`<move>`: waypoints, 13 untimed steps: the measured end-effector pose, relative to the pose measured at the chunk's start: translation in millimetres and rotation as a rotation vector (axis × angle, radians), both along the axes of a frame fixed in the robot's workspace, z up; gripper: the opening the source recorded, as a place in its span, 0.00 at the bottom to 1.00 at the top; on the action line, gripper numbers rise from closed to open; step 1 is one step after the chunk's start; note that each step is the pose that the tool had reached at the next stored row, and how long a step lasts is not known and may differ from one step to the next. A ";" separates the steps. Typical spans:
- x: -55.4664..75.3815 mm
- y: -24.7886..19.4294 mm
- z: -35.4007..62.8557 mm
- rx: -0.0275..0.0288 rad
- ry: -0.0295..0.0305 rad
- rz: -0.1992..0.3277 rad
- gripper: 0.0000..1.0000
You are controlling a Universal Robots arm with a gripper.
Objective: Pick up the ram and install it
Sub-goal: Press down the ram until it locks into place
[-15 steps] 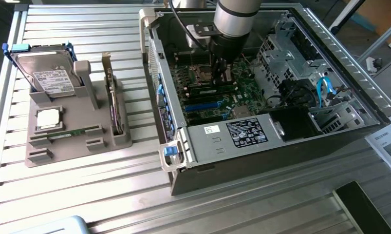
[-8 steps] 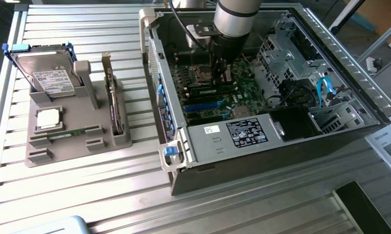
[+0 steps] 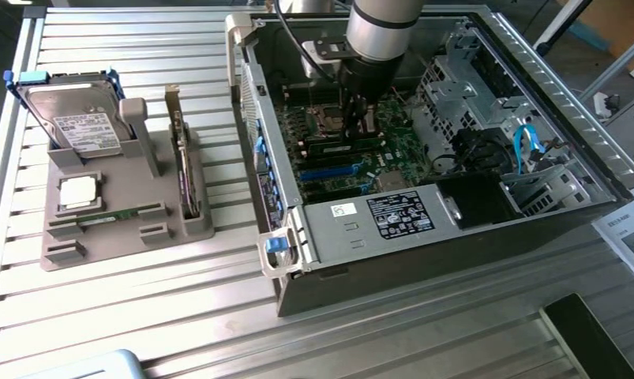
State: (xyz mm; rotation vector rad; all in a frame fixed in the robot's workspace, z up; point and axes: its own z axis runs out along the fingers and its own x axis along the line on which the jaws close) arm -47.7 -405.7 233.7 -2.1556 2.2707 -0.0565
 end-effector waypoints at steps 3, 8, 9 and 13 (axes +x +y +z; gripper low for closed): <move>0.0 0.0 -0.6 0.0001 0.0000 0.000 0.11; 0.0 0.0 -1.6 0.0000 0.0000 0.000 0.11; 0.0 0.0 -1.6 0.0000 0.0000 0.000 0.11; 0.0 -0.1 -2.2 -0.0003 0.0001 0.000 0.11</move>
